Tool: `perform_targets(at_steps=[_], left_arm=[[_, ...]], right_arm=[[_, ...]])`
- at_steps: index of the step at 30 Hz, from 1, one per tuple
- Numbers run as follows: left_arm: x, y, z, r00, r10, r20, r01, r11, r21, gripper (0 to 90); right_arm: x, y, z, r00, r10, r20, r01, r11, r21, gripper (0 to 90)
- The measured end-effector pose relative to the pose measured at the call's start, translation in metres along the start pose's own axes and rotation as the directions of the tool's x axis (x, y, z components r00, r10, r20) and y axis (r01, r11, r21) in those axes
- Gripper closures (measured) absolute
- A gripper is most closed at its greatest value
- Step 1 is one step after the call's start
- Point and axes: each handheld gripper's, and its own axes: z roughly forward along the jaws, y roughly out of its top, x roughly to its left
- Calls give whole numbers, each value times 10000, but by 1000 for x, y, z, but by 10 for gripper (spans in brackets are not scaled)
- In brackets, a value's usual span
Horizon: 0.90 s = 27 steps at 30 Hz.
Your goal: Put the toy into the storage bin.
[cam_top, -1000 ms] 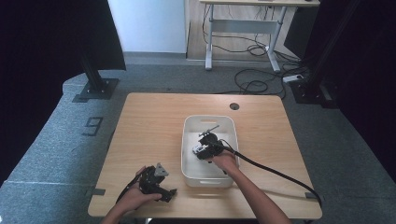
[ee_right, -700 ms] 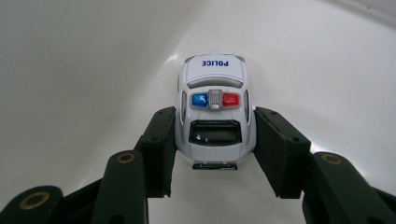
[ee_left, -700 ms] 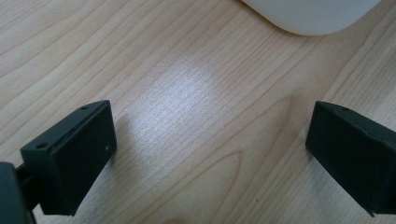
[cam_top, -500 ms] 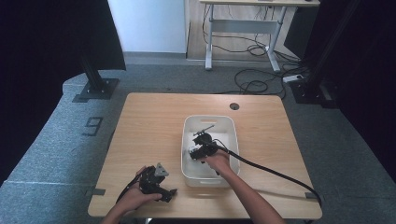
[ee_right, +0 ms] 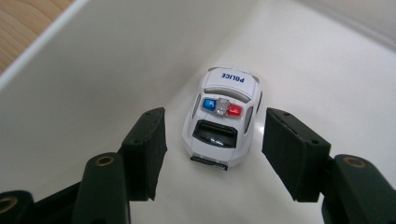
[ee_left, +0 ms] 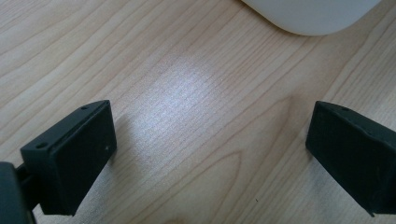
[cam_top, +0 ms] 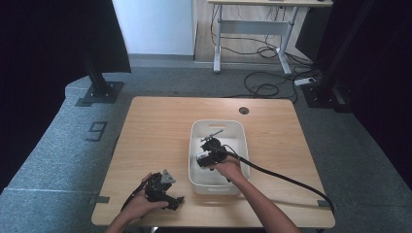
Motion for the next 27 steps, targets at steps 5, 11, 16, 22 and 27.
perform_targets(at_steps=[5,11,16,22,27], left_arm=[[0,0,0,10000,-8,14,8,10000,-13,20],[0,0,0,10000,-9,7,9,10000,-9,20],[0,0,0,10000,-22,-12,22,10000,-8,19],[-1,0,0,10000,-35,-18,35,10000,-17,17],[-1,0,0,10000,-39,-22,39,10000,-23,16]], right_arm=[[-10,-2,-15,9998,183,-97,-187,9989,-438,384],[-22,-8,-37,9995,297,-108,-307,9933,-1112,383],[-29,-14,-51,9998,205,-23,-206,9894,-1435,384],[-34,-23,-61,9999,-115,111,132,9860,-1665,389],[-37,-28,-71,9998,-139,169,169,9811,-1926,393]])
